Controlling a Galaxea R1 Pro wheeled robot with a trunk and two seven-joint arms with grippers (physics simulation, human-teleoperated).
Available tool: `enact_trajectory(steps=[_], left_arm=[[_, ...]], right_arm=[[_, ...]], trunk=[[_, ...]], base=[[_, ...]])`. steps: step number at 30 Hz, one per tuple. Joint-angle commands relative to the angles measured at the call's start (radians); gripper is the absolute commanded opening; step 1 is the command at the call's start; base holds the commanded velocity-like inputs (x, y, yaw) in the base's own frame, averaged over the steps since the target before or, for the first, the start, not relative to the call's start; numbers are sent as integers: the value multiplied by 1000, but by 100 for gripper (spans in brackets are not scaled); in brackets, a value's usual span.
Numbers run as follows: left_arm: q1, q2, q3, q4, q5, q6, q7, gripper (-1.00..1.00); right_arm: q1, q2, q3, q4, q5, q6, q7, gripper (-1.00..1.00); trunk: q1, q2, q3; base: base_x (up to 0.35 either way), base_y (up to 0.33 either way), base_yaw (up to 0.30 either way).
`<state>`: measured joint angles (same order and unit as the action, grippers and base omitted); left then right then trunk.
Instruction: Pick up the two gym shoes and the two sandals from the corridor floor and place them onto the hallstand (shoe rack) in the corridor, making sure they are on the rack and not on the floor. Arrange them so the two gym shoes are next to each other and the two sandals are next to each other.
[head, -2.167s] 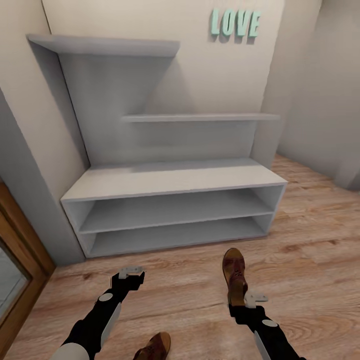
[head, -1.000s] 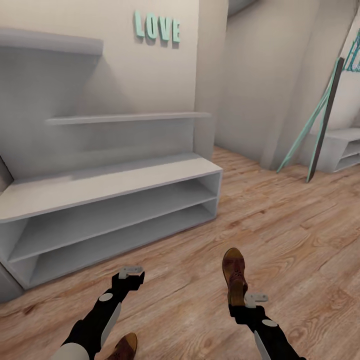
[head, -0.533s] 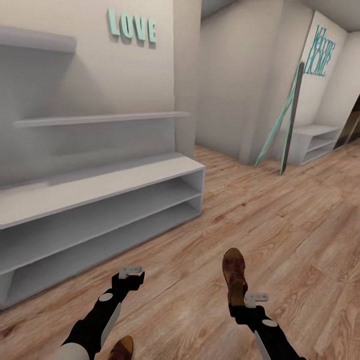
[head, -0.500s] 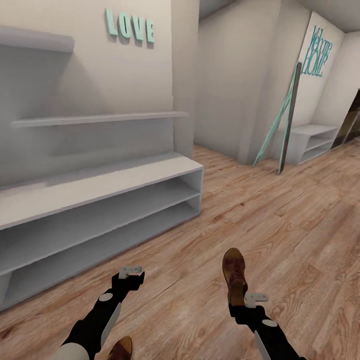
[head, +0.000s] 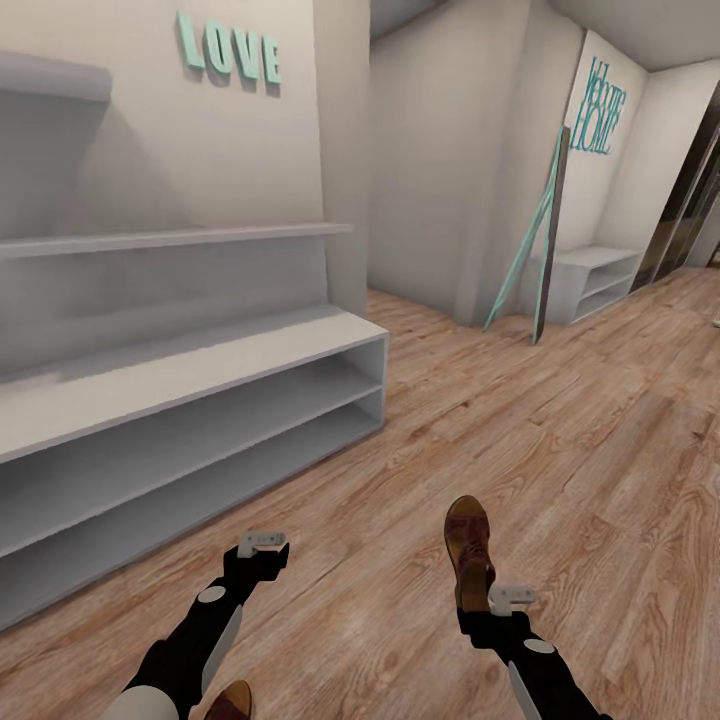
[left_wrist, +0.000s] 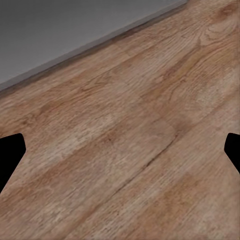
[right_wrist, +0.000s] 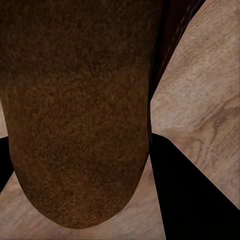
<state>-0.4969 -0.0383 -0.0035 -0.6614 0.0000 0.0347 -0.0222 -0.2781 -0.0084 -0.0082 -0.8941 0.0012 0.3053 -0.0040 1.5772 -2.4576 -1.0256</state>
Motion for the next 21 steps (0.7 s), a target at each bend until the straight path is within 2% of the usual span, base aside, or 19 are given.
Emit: enact_trajectory(steps=[1, 15, 21], left_arm=[[0, 0, 0, -1, 0, 4, -2, 100], [0, 0, 0, -1, 0, 4, -2, 100], [0, 0, 0, -1, 0, 4, -2, 100]], right_arm=[[0, 0, 0, -2, -2, 6, -2, -100], [0, -1, 0, -2, -5, 6, -1, -100], [0, 0, -1, -2, -6, 6, -2, -100]], trunk=[[0, 0, -1], [0, 0, -1], [0, 0, -1]], base=[[0, 0, -3], [-13, 0, 0], [-254, 72, 0]])
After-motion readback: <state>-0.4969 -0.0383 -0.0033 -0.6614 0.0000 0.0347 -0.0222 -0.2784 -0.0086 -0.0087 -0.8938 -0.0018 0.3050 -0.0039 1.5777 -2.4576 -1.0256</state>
